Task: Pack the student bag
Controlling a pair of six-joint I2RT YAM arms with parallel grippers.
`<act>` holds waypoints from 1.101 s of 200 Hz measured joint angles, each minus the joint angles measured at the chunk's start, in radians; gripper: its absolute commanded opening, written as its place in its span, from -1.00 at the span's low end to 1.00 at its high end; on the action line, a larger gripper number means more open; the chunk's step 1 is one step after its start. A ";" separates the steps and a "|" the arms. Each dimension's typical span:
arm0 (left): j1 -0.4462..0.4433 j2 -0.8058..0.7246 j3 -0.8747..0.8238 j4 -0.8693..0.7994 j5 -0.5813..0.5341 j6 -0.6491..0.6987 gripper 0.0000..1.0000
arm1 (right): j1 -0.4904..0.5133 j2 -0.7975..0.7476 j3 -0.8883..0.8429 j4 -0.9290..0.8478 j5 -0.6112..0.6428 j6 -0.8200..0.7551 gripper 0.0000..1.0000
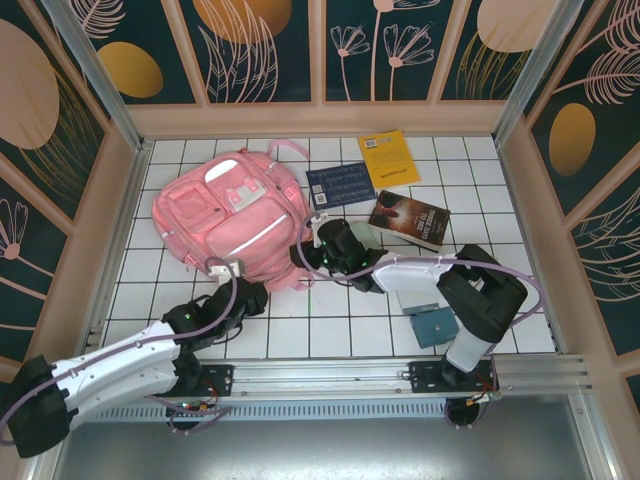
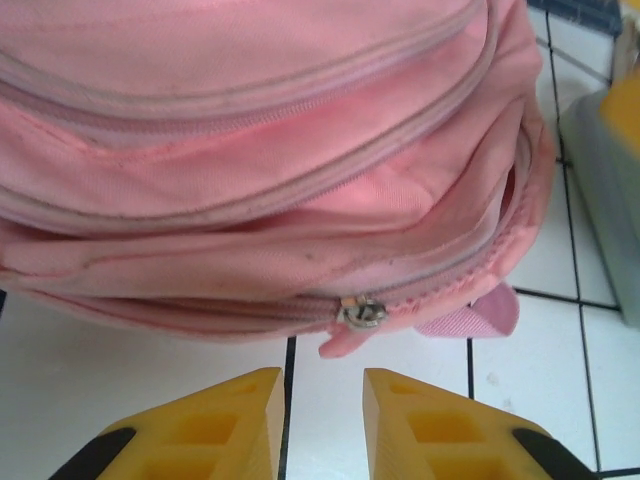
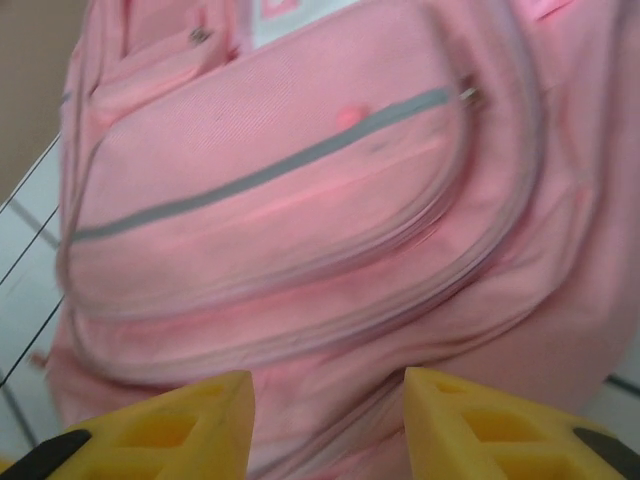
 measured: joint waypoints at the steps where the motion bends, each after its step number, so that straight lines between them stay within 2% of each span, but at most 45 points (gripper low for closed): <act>1: -0.003 0.003 0.001 -0.002 -0.002 -0.002 -0.46 | -0.002 0.001 0.003 -0.003 0.004 0.002 -0.12; 38: -0.135 0.120 0.071 -0.053 -0.114 -0.076 -0.50 | -0.008 0.010 0.049 -0.060 0.059 0.035 -0.12; 68: -0.193 0.259 0.125 -0.076 -0.174 -0.124 -0.45 | -0.008 0.010 0.049 -0.084 0.073 0.055 -0.11; 93: -0.200 0.365 0.177 -0.102 -0.220 -0.147 -0.41 | -0.009 0.010 0.048 -0.085 0.074 0.063 -0.11; 128: -0.200 0.432 0.237 -0.143 -0.291 -0.181 -0.30 | -0.009 0.010 0.029 -0.084 0.073 0.072 -0.11; 165: -0.200 0.509 0.293 -0.173 -0.347 -0.203 -0.32 | -0.009 0.010 0.005 -0.085 0.073 0.077 -0.11; 220: -0.200 0.598 0.308 -0.198 -0.372 -0.226 -0.37 | -0.009 0.007 -0.011 -0.077 0.073 0.079 -0.11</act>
